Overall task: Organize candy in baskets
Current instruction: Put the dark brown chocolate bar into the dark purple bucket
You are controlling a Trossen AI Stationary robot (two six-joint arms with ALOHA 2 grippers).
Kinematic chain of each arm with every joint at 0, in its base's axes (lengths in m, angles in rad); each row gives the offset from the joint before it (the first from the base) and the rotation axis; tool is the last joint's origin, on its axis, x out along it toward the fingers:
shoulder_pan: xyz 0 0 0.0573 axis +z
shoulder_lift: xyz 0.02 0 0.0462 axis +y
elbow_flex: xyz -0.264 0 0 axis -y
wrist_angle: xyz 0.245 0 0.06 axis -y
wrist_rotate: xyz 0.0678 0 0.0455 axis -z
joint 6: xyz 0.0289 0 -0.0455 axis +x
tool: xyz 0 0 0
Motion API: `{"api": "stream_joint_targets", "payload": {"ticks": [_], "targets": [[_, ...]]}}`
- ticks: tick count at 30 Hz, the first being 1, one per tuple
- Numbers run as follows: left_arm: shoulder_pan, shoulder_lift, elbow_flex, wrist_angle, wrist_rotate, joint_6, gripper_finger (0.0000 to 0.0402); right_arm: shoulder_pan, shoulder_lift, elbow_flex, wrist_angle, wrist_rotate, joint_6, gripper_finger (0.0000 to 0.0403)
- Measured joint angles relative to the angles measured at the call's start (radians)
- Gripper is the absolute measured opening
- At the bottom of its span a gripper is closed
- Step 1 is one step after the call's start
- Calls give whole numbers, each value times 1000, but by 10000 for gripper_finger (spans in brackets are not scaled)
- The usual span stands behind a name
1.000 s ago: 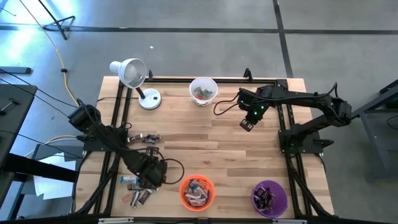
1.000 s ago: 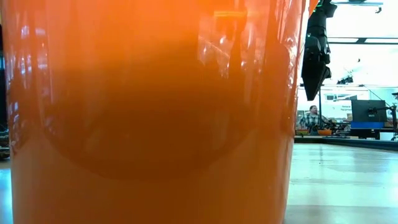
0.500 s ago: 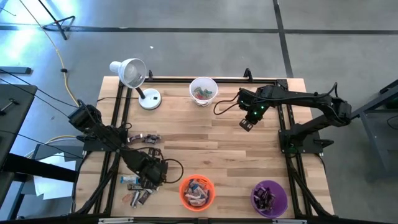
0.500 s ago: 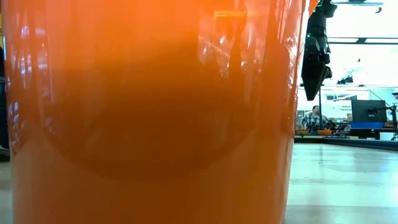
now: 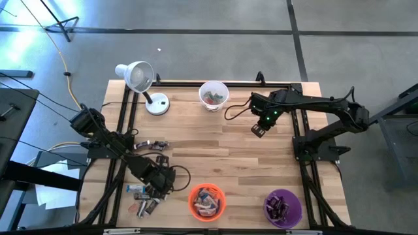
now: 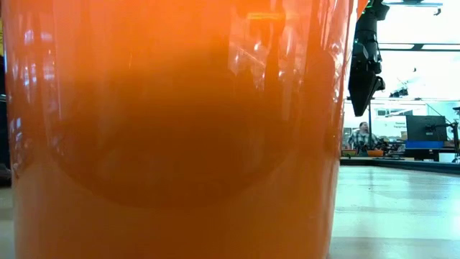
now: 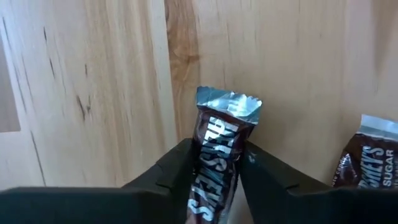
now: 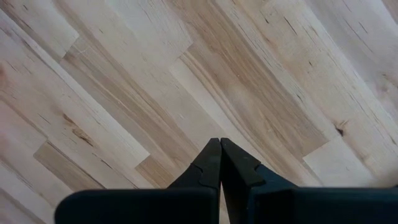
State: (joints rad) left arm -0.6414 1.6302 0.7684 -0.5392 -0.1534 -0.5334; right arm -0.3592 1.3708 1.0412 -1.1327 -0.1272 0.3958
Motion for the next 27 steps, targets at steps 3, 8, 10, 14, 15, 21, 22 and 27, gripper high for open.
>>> {"api": "stream_joint_targets", "payload": {"ticks": [3,8,10,14,15,21,22,27], "targets": [[9,0,0,0,19,-21,68,0,0,0,0,0,-2,0],[12,-6,0,-2,28,-88,11,0,0,0,1,0,-3,0],[16,-15,8,-21,31,-115,13,0,0,0,1,0,-3,0],[29,-47,27,-102,29,-126,8,0,0,0,1,0,-3,0],[32,-56,33,-113,28,-124,7,0,0,0,1,0,-3,0],[64,-88,85,-228,28,-146,6,0,0,0,0,0,3,0],[75,-92,106,-242,22,-146,6,0,0,0,-1,0,12,0],[142,-103,214,-410,-18,-160,6,0,0,0,-22,0,9,0]]}}
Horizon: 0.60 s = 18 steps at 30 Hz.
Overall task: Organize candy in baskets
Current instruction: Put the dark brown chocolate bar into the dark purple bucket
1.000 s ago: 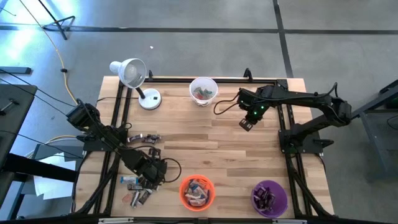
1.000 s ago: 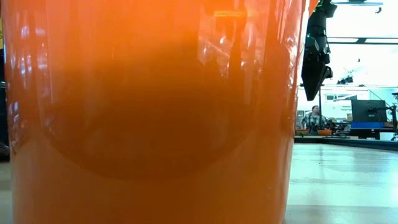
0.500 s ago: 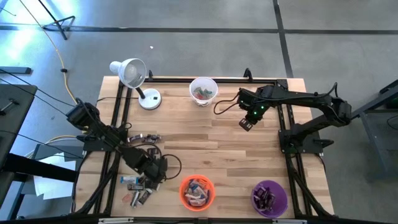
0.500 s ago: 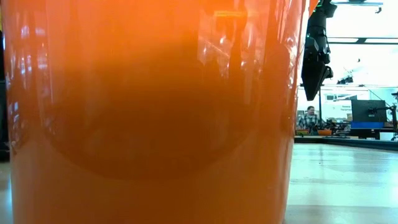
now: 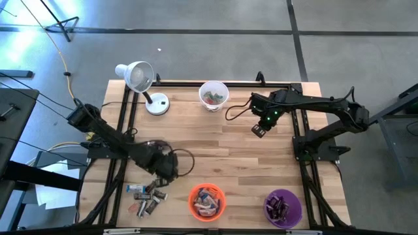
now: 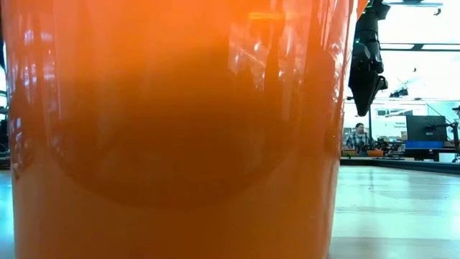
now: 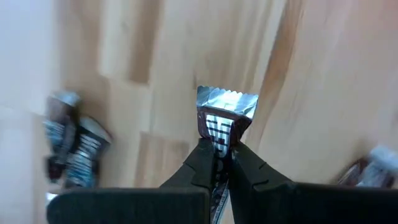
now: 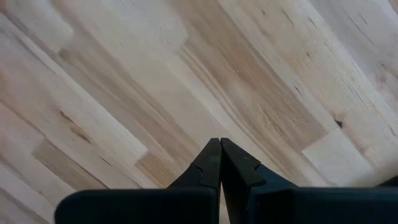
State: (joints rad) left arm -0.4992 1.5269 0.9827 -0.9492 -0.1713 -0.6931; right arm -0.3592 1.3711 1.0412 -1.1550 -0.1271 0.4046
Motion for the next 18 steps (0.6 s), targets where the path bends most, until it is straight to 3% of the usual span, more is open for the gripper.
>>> {"api": "stream_joint_targets", "payload": {"ticks": [4,9,13,18], "targets": [[81,-1,135,-98,-61,-2,5,0,0,0,-31,1,-102,0],[191,-2,346,-49,-199,-50,5,0,0,0,-88,1,-202,0],[259,-3,433,262,-238,-52,5,0,0,0,-148,1,-273,0],[274,87,433,668,-147,-21,5,0,0,0,-200,1,-318,0]]}}
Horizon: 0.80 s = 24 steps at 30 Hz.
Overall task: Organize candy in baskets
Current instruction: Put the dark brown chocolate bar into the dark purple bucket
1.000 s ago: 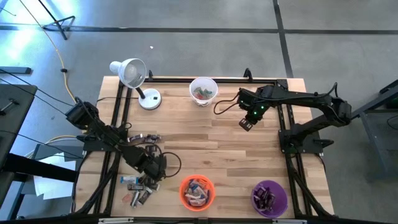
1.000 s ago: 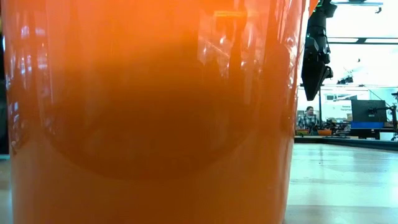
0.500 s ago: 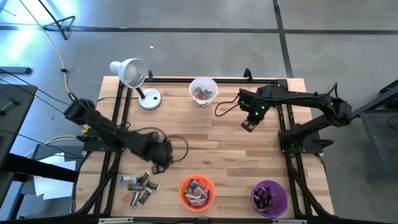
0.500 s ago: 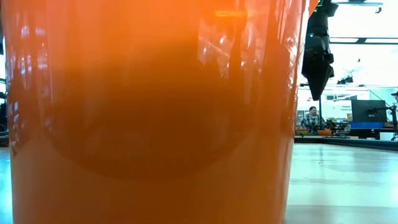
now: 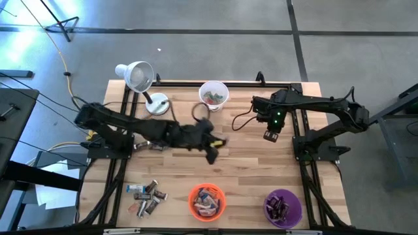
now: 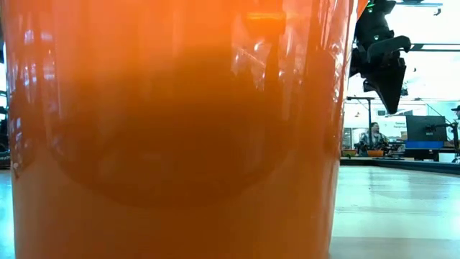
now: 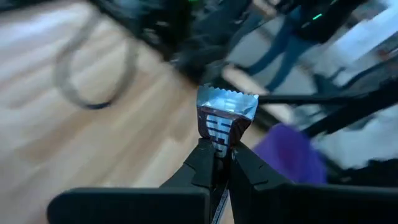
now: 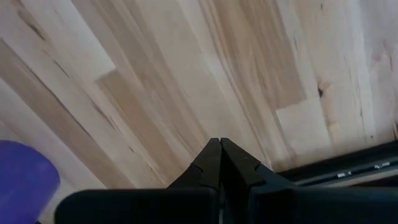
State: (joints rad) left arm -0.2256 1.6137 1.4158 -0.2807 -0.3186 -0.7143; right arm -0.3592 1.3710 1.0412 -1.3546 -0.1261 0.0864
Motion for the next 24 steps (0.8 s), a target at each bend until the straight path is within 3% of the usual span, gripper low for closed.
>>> {"api": "stream_joint_targets", "payload": {"ticks": [5,12,18,24], "targets": [[-10,147,-4,191,119,-106,5,0,0,0,-9,0,-1,0],[-10,251,-2,463,310,-114,5,45,0,0,-42,0,32,0],[-35,250,13,420,334,-95,5,151,-1,0,-71,5,118,0],[-74,247,136,185,334,-21,5,275,-5,0,-73,7,194,0]]}}
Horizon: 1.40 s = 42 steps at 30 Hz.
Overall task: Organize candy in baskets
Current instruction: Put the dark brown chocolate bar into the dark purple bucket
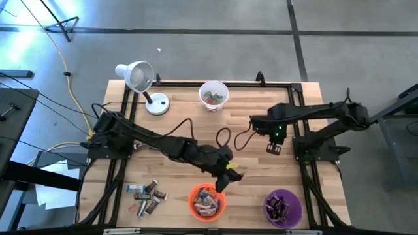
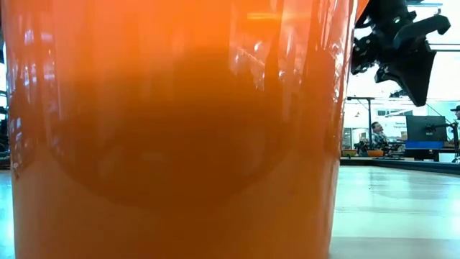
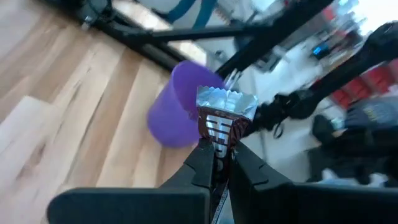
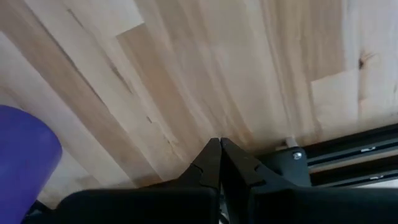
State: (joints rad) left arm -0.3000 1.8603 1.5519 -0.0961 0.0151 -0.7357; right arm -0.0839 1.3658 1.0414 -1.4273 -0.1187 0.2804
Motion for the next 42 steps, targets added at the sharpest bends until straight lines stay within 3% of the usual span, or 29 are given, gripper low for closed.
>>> {"api": "stream_joint_targets", "payload": {"ticks": [4,9,16,19,26,30,36,42], "targets": [[-17,3,65,-117,-51,14,5,93,-39,0,26,24,126,0],[-25,3,81,-145,-131,0,5,245,-147,43,45,125,333,0],[-12,2,89,-141,-188,6,5,506,-333,166,167,415,628,0],[4,2,89,-117,-240,25,5,584,-388,183,263,526,677,0],[61,2,91,91,-393,177,5,708,-433,184,466,809,607,0],[91,2,154,101,-475,268,5,750,-431,184,540,938,519,0],[125,5,229,92,-577,352,5,755,-431,184,588,982,406,9],[145,5,240,92,-594,348,5,739,-431,184,622,1007,332,65]]}}
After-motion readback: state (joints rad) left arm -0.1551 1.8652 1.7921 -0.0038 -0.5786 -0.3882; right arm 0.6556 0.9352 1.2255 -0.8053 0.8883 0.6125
